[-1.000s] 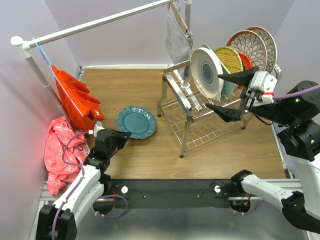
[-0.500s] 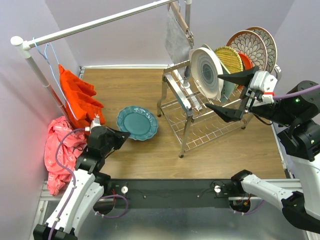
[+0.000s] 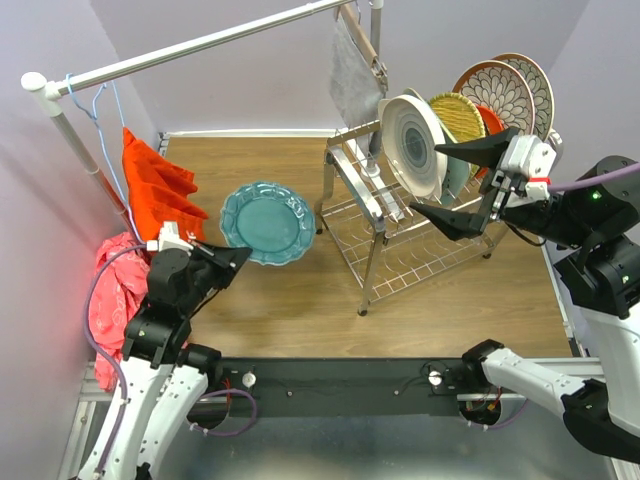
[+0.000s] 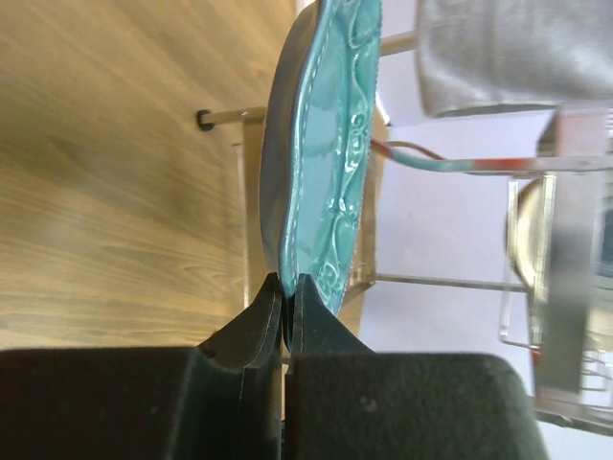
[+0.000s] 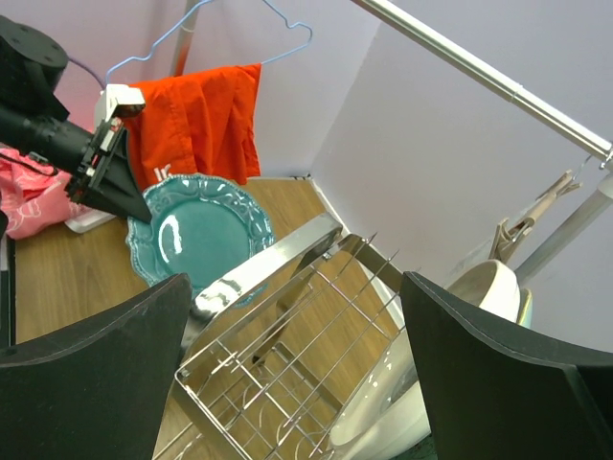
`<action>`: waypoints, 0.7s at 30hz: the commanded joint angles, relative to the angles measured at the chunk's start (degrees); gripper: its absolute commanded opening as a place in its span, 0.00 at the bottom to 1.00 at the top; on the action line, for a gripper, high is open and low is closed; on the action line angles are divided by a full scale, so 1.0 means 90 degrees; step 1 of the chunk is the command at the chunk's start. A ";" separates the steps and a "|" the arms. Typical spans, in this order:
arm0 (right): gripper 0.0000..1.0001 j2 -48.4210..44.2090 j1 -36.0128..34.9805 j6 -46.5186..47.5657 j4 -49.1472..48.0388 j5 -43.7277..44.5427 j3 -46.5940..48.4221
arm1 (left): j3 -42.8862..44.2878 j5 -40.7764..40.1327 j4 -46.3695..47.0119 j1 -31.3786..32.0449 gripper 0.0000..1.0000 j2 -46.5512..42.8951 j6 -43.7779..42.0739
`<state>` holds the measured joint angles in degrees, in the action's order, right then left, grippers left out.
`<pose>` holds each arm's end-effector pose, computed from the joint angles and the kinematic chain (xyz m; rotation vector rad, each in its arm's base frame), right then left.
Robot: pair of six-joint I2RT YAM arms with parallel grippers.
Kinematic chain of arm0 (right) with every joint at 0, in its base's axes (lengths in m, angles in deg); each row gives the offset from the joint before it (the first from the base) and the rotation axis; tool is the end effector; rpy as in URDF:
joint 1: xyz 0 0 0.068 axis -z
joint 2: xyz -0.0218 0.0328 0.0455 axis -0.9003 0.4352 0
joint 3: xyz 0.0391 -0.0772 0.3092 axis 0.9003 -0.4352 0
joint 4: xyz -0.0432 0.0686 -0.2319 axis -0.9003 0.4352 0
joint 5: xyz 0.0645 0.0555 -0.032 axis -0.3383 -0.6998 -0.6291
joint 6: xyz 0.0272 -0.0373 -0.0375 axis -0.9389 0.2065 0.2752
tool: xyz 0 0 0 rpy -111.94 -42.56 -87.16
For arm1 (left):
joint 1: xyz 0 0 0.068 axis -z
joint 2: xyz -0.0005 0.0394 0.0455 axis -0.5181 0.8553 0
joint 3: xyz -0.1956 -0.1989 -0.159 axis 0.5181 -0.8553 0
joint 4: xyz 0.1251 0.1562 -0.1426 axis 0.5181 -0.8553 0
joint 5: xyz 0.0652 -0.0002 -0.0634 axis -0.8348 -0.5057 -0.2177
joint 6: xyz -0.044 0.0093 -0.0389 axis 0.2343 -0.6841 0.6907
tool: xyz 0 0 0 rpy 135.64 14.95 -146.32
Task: Load the plates into the dish rack
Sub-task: Pass the plate from the left arm to the right
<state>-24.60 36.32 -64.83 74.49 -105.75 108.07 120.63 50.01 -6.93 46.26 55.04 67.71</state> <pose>0.0702 0.0664 0.5752 -1.0536 1.0608 0.5594 0.0506 -0.0176 0.3184 -0.9075 1.8438 -1.0712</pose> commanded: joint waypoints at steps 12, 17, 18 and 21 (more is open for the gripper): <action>0.97 0.0502 0.0031 -0.0723 -0.0056 -0.0086 0.0549 | 0.2098 -0.0592 0.1346 -0.0031 0.00 0.0511 0.0362; 0.96 0.0912 0.0022 -0.1241 -0.0046 -0.0291 0.1056 | 0.2450 -0.0240 0.1805 -0.0031 0.00 0.0823 0.0470; 0.96 0.0981 0.0041 -0.1319 -0.0037 -0.0301 0.1116 | 0.2508 -0.0211 0.1932 -0.0031 0.00 0.0862 0.0490; 0.96 0.1303 0.0031 -0.1631 -0.0007 -0.0379 0.1437 | 0.2762 -0.0074 0.2166 -0.0031 0.00 0.1058 0.0451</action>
<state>-16.08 36.32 -73.72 74.23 -106.78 116.70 140.02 46.49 -3.34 46.19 64.29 69.76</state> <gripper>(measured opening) 0.965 0.094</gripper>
